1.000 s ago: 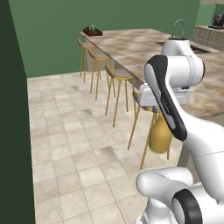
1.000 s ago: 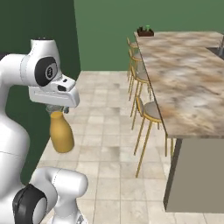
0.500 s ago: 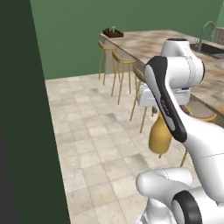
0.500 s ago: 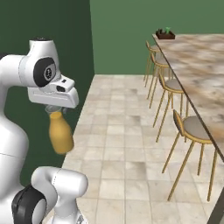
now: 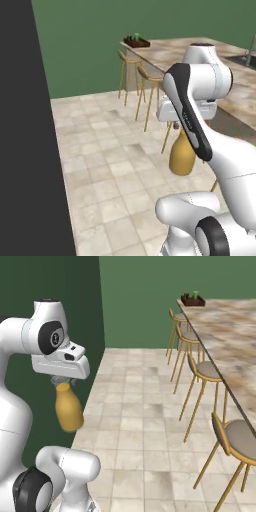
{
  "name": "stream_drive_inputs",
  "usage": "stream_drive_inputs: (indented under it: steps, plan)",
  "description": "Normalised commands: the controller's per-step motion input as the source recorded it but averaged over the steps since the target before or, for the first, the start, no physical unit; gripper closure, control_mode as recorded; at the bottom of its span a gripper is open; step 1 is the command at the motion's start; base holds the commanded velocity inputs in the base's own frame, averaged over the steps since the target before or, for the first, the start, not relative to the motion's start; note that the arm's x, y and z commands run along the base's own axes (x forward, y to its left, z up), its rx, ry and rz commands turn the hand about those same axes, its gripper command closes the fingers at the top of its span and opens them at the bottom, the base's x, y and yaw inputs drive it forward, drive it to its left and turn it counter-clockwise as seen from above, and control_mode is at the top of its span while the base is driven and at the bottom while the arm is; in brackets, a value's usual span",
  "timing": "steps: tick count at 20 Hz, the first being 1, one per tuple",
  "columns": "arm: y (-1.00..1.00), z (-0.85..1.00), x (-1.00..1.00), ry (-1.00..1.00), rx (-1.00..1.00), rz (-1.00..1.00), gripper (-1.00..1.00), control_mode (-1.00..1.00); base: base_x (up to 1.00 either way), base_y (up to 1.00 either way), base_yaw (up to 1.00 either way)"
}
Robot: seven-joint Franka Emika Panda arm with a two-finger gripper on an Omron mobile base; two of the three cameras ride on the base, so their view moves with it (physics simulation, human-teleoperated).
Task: There is a tray on the dining counter. Grab the cup, mug, and pitcher and place them on the tray. The pitcher may be placed next to the tray if it cannot fit the tray.
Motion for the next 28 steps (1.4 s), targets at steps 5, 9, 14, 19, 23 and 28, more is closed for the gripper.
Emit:
stream_drive_inputs:
  steps: [5, 9, 14, 19, 23, 28]
  plan:
    - [0.00, 0.00, 0.00, 0.00, 0.00, 0.00, 1.00, 1.00, 1.00, 0.00, -0.02]
    - [0.00, 0.00, 0.00, 0.00, 0.00, 0.00, 1.00, 1.00, 1.00, 0.00, -0.01]
    - [0.00, 0.00, 0.00, 0.00, 0.00, 0.00, 1.00, 1.00, 1.00, 0.00, -0.01]
    - [0.00, 0.00, 0.00, 0.00, 0.00, 0.00, 1.00, 1.00, 1.00, 0.00, -0.02]
    - [0.00, 0.00, 0.00, 0.00, 0.00, 0.00, 1.00, 1.00, 1.00, 0.00, -0.02]
    - [0.00, 0.00, 0.00, 0.00, 0.00, 0.00, 1.00, 1.00, 1.00, 0.00, -0.02]
